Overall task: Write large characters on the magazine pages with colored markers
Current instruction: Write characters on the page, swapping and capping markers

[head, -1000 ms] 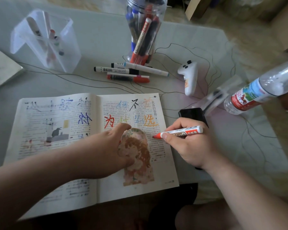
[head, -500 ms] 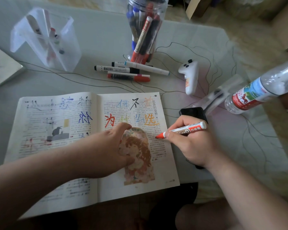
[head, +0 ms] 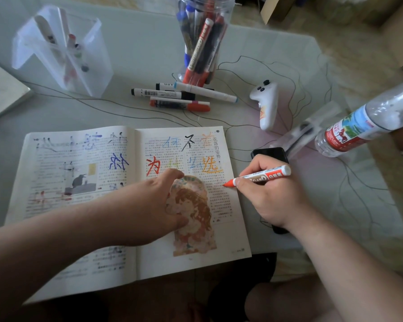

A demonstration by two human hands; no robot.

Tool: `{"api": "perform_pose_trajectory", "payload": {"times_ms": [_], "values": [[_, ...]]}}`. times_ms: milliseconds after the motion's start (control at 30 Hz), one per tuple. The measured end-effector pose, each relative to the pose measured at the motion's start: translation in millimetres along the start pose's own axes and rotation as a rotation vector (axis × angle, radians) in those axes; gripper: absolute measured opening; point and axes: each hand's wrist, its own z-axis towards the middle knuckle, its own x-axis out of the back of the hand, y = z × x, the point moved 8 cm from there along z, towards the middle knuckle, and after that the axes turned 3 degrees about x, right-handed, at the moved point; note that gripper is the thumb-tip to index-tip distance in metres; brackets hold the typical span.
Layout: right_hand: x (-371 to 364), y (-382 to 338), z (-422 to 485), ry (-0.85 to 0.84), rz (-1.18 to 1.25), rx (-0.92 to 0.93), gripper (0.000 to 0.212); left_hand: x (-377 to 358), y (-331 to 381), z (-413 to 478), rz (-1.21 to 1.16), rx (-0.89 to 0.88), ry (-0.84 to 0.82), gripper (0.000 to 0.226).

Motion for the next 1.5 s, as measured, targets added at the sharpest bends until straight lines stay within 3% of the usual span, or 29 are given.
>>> {"api": "perform_pose_trajectory", "payload": {"times_ms": [367,633,833,967,1100,1500], "values": [[-7.2,-5.0,-3.4,-0.111,0.064,-0.006,0.021,-0.9,-0.2,-0.6,0.009,0.000,-0.004,0.077],[-2.2,-3.4,-1.0,-0.042,0.055,0.009,0.021,-1.6,-0.6,0.2,0.011,0.007,-0.008,0.079],[-13.0,-10.6,-5.7,-0.163,0.020,0.008,0.021,-1.5,-1.0,-0.3,0.008,0.004,-0.007,0.079],[-5.8,-7.0,-4.0,-0.086,0.083,-0.023,0.020,-0.8,0.3,-0.3,0.012,-0.002,-0.004,0.078],[-8.1,-5.1,-2.9,-0.142,0.028,-0.049,0.023,-1.2,-0.4,-1.0,0.007,0.000,-0.008,0.078],[-2.6,-6.8,-0.3,-0.070,0.034,-0.014,0.026,-1.3,0.5,-0.8,0.004,-0.004,-0.012,0.077]]}}
